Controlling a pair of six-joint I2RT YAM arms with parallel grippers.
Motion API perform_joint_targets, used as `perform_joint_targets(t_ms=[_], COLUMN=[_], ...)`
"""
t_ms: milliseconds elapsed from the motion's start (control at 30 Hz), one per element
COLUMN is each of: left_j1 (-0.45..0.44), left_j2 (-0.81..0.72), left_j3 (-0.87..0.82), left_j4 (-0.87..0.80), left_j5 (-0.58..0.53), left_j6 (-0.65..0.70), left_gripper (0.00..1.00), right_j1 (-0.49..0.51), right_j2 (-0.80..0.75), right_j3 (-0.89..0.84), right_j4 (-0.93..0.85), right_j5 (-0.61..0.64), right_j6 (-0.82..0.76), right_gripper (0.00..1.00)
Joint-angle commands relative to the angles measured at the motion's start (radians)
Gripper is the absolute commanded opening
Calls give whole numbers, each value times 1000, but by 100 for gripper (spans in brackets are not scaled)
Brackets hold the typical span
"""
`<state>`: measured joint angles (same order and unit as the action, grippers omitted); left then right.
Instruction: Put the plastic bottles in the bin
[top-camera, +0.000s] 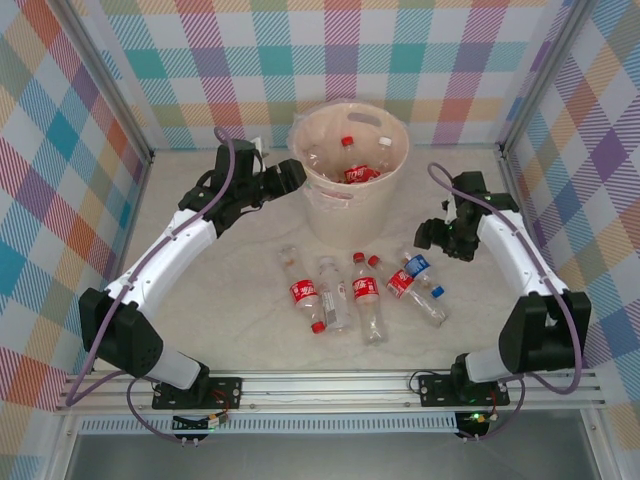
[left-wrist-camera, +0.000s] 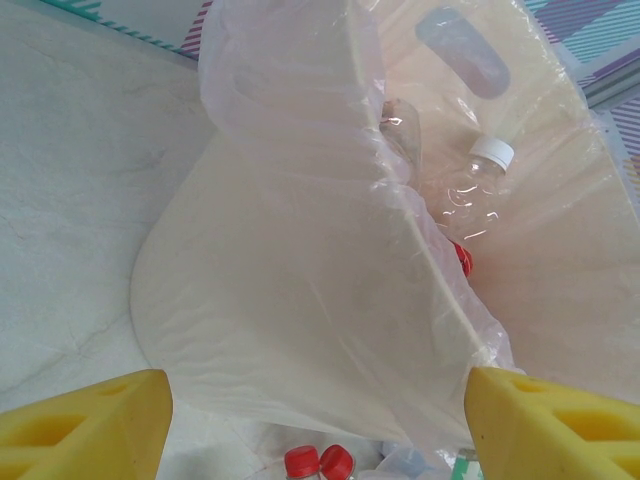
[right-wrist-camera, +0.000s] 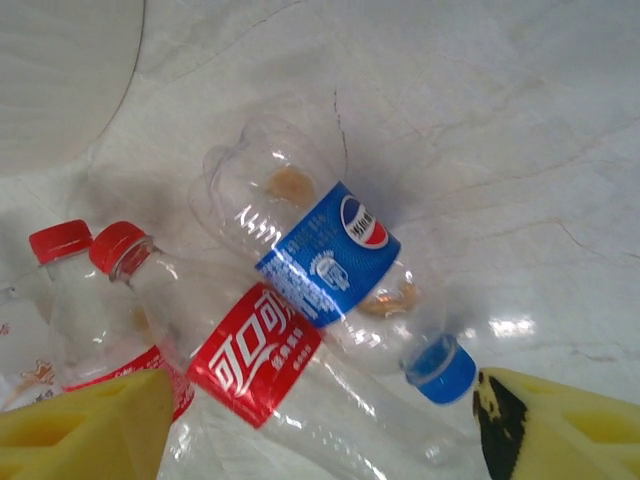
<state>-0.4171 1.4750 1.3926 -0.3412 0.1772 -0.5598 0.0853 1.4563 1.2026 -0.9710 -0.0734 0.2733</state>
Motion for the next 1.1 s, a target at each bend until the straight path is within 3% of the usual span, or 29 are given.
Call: perform_joint_targets(t_ms=[0, 433, 1067], left_j1=[3, 3, 3], left_j2=[-39, -23, -2], left_j3=[-22, -30, -31], left_j4=[-11, -4, 2], left_j5=[-4, 5, 17], left_j6=[6, -7, -6], left_gripper=[76, 76, 76], right_j1=[1, 2, -24], right_j2=[48, 145, 252], right_j3=[-34, -96, -86], right_j4=[68, 139, 152], right_j5=[-52, -63, 22], right_j6=[7, 32, 36], right_gripper=[82, 94, 93])
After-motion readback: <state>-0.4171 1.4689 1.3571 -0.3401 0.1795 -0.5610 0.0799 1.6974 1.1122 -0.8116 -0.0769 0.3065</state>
